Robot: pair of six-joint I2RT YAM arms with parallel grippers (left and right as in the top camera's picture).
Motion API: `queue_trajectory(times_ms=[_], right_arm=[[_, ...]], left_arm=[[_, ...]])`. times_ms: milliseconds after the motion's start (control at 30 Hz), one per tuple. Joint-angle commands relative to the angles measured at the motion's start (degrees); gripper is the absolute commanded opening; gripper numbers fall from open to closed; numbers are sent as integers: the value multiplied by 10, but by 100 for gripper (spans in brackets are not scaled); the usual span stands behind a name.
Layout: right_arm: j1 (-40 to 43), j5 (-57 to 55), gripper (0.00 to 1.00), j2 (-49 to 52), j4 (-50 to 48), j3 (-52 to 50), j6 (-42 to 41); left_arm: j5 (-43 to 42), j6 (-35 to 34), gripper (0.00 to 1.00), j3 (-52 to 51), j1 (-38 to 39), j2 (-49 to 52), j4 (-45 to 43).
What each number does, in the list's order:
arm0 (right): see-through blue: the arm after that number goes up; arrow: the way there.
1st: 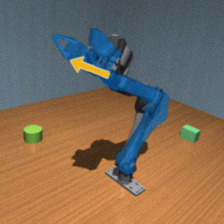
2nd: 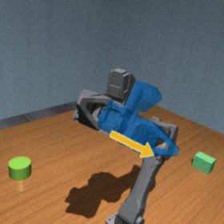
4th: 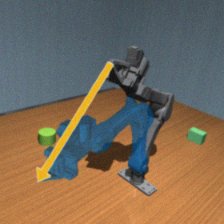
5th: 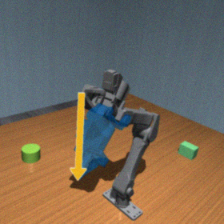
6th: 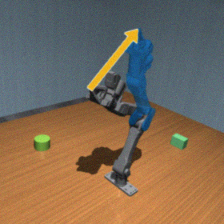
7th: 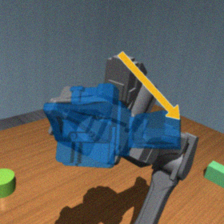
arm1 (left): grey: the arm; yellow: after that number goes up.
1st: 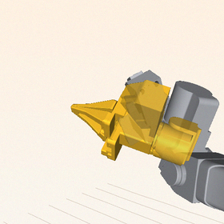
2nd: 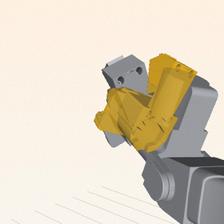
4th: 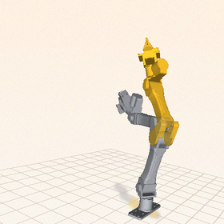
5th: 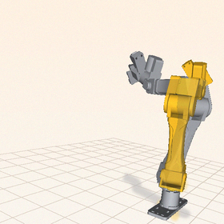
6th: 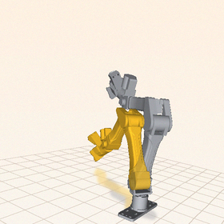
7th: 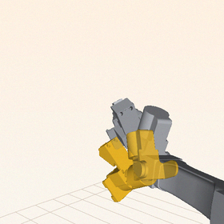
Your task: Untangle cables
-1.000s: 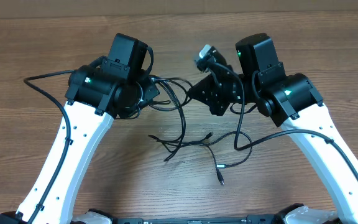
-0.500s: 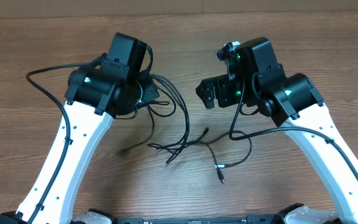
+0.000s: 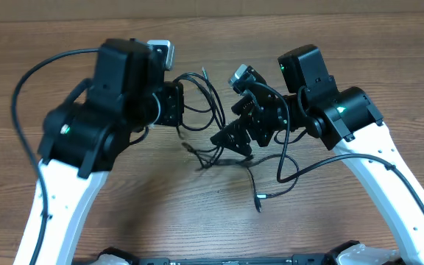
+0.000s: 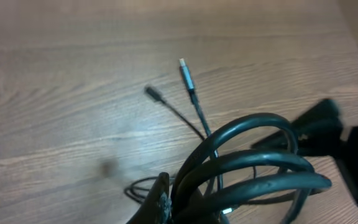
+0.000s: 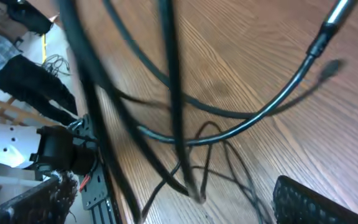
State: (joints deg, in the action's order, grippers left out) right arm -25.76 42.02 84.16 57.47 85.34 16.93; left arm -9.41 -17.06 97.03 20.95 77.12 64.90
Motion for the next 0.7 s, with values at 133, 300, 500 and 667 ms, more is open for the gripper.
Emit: queue_trajectory(times_ms=[133,300,500,667], right_arm=[[-12,93,71,2,-31,2,16],[-42,91,4,2,-50,2,13],[-24,-166,4,-44,-51,6,-179],[-1,-342,4,-119,-43,28,-258]], left_arm=[[-27,34,4,18,-3,-47,-5],[-66,64,4,18,-3,-48,-8],[11,63,8,18,-3,-48,26],[111,10,43,18,-4,-48,67]])
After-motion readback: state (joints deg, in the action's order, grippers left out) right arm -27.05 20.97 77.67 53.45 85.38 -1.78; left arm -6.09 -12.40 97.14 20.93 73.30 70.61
